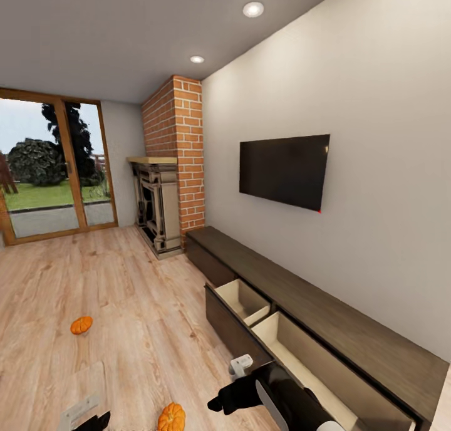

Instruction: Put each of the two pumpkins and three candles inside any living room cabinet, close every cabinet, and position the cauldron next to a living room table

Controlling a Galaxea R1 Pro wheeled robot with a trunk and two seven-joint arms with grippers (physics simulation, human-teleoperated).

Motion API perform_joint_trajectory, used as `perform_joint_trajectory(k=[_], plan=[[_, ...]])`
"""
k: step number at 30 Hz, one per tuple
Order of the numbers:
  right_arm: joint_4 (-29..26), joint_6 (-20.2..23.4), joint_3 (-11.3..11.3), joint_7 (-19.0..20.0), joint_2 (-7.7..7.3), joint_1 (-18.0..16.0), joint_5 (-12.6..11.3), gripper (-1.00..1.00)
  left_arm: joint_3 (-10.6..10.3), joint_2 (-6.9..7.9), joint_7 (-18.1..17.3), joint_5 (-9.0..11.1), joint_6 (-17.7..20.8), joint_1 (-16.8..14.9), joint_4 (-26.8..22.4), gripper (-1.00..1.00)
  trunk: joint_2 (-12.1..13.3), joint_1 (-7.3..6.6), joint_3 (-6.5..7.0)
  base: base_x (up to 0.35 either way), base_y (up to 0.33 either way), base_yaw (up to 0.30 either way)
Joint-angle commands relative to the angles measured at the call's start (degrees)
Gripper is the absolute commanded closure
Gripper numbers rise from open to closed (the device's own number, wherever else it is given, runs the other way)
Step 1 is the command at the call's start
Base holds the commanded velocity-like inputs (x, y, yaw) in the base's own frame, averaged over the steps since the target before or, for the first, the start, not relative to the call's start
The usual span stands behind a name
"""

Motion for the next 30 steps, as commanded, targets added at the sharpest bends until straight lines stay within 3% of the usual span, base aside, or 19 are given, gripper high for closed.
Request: perform_joint_trajectory(k=[1,20,26,30], plan=[[-0.07,0.34,0.15,-0.21,-0.03,-0.04,-0.58,-1.00,0.02,-0.01,0.23,0.55,0.32,-0.03,-0.06,-1.00,-0.04,0.00,-0.04,0.005,-0.007,0.274],[-0.09,0.31,-0.01,-0.46,-0.04,-0.04,-0.64,-1.00,0.02,0.01,0.21,0.56,0.32,-0.05,-0.35,-1.00,-0.04,0.00,0.06,0.001,-0.001,0.047],[-0.44,0.28,-0.54,-10.98,0.78,-0.04,-2.95,-1.00,0.21,0.10,-0.08,0.69,1.16,-0.13,-1.57,-1.00,-0.04,0.00,0.06,-0.061,0.000,0.000],[-0.57,-0.09,-0.41,-14.90,1.43,-0.04,-4.41,-1.00,0.36,0.08,-0.05,0.84,2.14,-0.14,-3.30,-1.00,-0.04,0.00,0.06,-0.022,0.000,0.000]])
